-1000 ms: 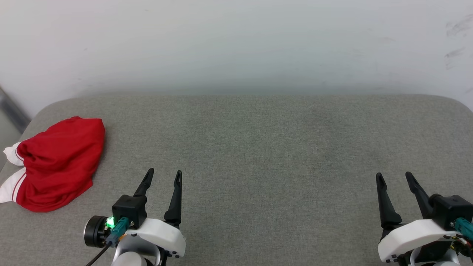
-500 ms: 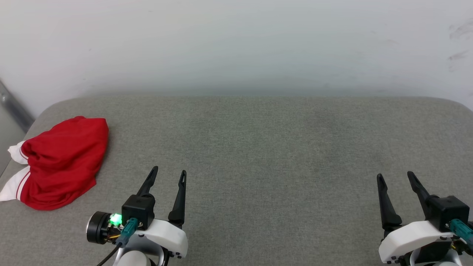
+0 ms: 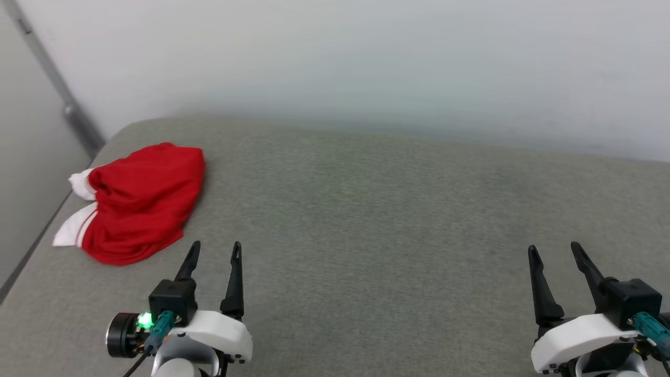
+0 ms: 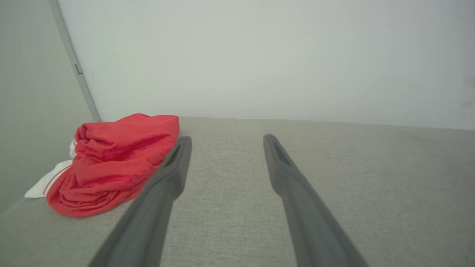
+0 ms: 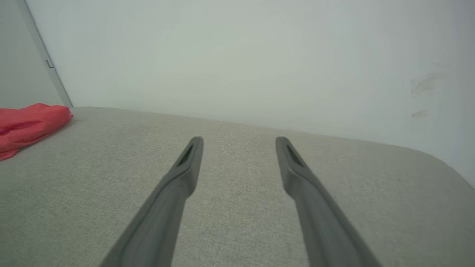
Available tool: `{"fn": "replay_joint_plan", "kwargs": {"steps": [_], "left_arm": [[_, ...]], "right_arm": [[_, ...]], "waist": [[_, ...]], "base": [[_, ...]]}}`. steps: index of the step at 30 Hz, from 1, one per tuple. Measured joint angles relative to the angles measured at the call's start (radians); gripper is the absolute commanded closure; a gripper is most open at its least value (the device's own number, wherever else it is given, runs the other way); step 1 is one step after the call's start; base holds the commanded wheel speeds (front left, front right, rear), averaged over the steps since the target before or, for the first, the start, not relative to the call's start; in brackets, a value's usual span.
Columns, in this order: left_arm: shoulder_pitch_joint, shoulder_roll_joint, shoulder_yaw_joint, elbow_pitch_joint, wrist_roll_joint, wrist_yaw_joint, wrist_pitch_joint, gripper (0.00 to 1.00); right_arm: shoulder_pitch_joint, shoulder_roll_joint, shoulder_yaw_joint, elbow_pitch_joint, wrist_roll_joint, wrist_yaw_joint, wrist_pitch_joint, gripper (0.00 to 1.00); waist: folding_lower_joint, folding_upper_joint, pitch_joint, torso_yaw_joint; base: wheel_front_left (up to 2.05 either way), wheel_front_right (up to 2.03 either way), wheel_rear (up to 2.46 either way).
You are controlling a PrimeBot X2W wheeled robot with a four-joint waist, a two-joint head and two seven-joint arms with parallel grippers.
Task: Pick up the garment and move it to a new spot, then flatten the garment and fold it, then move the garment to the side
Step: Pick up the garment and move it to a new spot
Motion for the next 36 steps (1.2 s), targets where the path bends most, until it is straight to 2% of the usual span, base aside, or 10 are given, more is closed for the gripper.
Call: {"fn": "replay_joint_plan", "kwargs": {"steps": [6,15,21,28,36], "left_arm": [[0.014,0.000,0.032,-0.009,-0.012,0.017,0.000,0.00],[0.020,0.011,0.071,-0.026,-0.021,0.017,0.000,0.00],[0.023,0.020,0.085,-0.028,-0.021,0.016,0.000,0.00],[0.021,0.030,0.098,-0.026,-0.021,0.012,0.000,0.00],[-0.075,0.044,0.094,-0.003,-0.024,-0.004,0.001,0.00]], "right_arm": [[-0.011,0.000,0.018,-0.001,0.019,0.000,-0.009,0.00],[-0.030,0.000,0.057,-0.006,0.039,0.000,-0.020,0.00],[-0.040,0.000,0.076,-0.016,0.043,0.000,-0.022,0.00],[-0.041,0.000,0.085,-0.035,0.043,0.000,-0.017,0.00],[-0.055,0.000,0.097,-0.075,0.024,0.000,0.014,0.00]], "waist": [[0.0000,0.0000,0.003,0.091],[0.0000,0.0000,0.011,0.243],[0.0000,0.0000,0.017,0.317],[0.0000,0.0000,0.026,0.348],[0.0000,0.0000,0.062,0.323]], "base": [[0.00,0.00,0.00],[0.00,0.00,0.00],[0.00,0.00,0.00],[0.00,0.00,0.00],[0.00,0.00,0.00]]}}
